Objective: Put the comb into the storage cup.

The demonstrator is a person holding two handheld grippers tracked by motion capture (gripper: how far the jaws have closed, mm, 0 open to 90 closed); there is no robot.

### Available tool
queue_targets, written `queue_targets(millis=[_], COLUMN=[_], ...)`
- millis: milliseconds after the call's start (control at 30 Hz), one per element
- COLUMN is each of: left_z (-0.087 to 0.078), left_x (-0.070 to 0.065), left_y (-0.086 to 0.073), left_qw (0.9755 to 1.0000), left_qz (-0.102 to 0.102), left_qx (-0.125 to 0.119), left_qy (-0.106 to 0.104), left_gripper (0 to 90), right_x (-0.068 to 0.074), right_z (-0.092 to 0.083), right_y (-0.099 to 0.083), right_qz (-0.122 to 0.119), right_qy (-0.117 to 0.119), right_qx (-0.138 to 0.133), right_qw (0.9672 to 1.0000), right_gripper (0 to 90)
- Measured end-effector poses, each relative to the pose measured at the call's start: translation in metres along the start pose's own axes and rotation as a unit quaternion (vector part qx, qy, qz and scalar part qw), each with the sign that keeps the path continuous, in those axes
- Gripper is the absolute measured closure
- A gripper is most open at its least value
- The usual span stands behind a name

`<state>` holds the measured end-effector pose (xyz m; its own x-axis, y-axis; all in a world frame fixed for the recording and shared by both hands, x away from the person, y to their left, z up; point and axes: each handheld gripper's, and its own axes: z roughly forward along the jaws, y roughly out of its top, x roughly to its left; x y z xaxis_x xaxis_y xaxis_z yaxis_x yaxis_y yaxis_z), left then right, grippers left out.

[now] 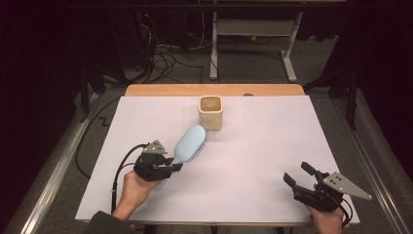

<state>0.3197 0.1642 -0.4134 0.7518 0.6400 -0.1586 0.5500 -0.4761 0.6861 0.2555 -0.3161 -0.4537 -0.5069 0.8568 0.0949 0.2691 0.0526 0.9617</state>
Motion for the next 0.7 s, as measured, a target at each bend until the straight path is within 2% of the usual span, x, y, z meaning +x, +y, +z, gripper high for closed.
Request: queue_targets(millis=[267,700], left_z=[0.005,0.015], left_x=[-0.02,-0.032], left_y=[-0.001,0.0], left_qw=[0.9997,0.9992], left_qz=[0.019,0.032], left_qx=[-0.01,-0.014], left_qy=[-0.008,-0.021], left_gripper=[69.3,69.3], right_x=[0.009,0.022], right_z=[0.008,0.016], right_y=[0.003,0.007], right_qz=[-0.002,-0.007], right_qy=[0.013,0.021], right_qx=[-0.003,-0.014], right_qw=[0.9999,0.9996], right_gripper=[21.8,19.2])
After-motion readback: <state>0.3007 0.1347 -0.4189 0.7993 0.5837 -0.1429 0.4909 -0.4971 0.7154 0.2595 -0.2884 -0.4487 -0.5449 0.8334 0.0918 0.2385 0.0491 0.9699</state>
